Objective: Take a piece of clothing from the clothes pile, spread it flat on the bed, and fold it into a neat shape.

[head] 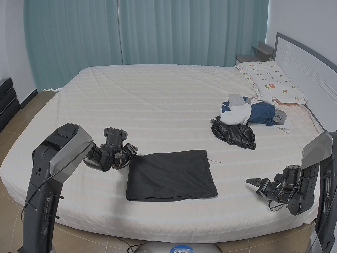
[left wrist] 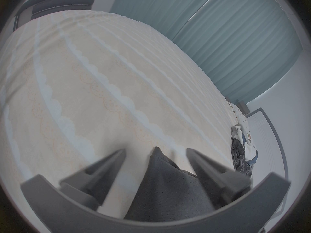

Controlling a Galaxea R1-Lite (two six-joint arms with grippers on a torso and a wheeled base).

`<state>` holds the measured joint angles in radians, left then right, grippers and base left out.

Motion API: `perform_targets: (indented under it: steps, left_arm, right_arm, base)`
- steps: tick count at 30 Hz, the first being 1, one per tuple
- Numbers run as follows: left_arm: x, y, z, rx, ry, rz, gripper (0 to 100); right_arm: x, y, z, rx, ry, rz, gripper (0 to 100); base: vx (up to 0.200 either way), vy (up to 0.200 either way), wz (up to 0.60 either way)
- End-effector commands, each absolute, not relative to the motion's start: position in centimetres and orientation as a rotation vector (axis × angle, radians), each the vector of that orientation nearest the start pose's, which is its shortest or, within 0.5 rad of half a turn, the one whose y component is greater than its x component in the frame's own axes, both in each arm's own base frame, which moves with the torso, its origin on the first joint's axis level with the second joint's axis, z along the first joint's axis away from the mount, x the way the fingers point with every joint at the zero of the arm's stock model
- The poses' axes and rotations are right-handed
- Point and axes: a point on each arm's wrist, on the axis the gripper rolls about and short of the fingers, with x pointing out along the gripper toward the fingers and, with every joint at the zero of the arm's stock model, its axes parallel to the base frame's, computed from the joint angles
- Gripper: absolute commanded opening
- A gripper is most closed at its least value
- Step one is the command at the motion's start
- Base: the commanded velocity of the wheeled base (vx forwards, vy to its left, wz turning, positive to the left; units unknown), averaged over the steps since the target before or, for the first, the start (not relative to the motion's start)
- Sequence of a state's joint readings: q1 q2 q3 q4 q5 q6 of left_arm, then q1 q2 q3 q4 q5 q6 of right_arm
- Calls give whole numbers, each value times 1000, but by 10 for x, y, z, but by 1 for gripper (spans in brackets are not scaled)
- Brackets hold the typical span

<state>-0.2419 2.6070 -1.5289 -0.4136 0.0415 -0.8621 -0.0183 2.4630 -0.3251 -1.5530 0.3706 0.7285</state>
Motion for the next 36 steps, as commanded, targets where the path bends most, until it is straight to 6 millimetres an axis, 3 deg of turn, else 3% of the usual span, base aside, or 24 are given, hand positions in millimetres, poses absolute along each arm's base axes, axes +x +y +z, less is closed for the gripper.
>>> perform_targets:
  steps: [1, 8, 14, 22, 28, 36]
  left_arm:
    - [469, -114, -25, -737, 706, 99, 100]
    - [440, -108, -15, -759, 791, -92, 100]
    - [419, -107, -30, -610, 787, -229, 100]
    - [413, -110, -28, -587, 762, -254, 100]
    - [410, -101, -8, -594, 722, -242, 100]
    - [406, -104, -12, -590, 740, -271, 100]
  right_arm:
    - [288, 3, -55, 813, 670, 122, 100]
    - [288, 3, -55, 813, 670, 122, 100]
    - [288, 3, -55, 813, 670, 122, 100]
    - [288, 3, -55, 813, 670, 122, 100]
    - [288, 3, -55, 812, 672, 122, 100]
    - [288, 3, -56, 811, 674, 122, 100]
  base:
    - [0, 0, 0]
    - [0, 0, 0]
    - [0, 0, 0]
    - [0, 0, 0]
    - [0, 0, 0]
    - [0, 0, 0]
